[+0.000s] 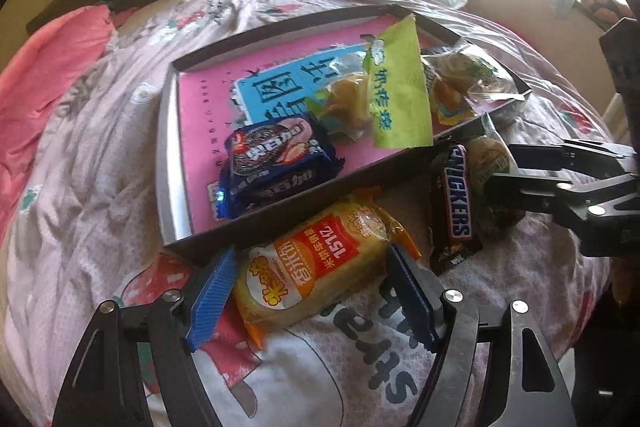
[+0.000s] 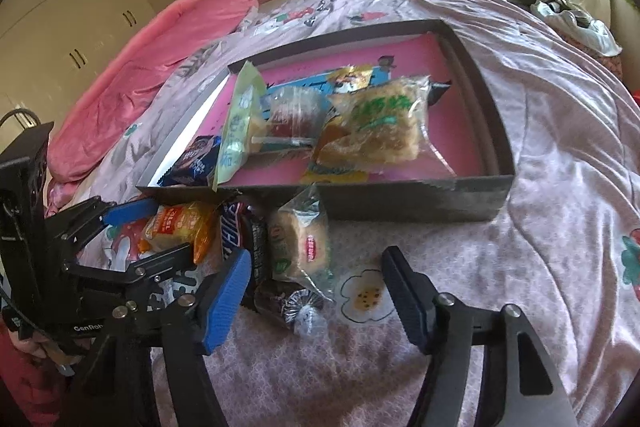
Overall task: Organize snacks
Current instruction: 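Grasp the orange bread pack with the left gripper while the right grasps the small clear pastry bag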
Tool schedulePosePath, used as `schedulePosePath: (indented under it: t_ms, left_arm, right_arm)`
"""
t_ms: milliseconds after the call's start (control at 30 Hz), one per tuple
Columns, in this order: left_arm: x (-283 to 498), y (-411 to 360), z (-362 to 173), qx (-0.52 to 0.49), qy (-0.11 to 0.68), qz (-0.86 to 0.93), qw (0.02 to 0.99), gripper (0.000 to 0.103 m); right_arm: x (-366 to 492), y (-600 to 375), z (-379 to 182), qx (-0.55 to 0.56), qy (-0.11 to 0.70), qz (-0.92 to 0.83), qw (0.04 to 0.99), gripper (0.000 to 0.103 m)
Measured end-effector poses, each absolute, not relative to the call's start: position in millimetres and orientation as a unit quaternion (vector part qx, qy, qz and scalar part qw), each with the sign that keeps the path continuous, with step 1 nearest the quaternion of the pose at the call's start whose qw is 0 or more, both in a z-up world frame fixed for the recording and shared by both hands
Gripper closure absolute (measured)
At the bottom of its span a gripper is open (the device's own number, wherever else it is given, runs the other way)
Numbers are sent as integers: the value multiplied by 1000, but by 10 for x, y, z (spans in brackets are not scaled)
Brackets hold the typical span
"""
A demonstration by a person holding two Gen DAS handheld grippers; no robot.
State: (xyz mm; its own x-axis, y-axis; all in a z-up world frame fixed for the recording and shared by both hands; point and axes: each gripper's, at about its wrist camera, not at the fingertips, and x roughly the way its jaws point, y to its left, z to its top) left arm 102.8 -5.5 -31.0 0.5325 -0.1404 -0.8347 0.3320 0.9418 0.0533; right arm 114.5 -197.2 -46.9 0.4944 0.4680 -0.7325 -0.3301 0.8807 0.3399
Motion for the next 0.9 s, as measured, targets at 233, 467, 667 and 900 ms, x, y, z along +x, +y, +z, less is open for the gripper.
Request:
schedulePosePath:
  t_ms: [233,467,667,900]
  left_arm:
    - [1090,-62,-353,117,484,-164,852,25]
    - [1067,-187,-372,133,482,-159,851,25]
    - [1068,-311,-451,143,491,-172,842,25]
    - [1155,-202,-426,79,498,-162,848,41]
  right_arm:
    - [1190,-1895,-495,72,443,248,858,50]
    - [1248,-1861,-497,90,437,277,851,59]
    - [1269,-1857,-507,106,437,297,842,70]
    - [1262,-1910,-488,112,433,294,845,78]
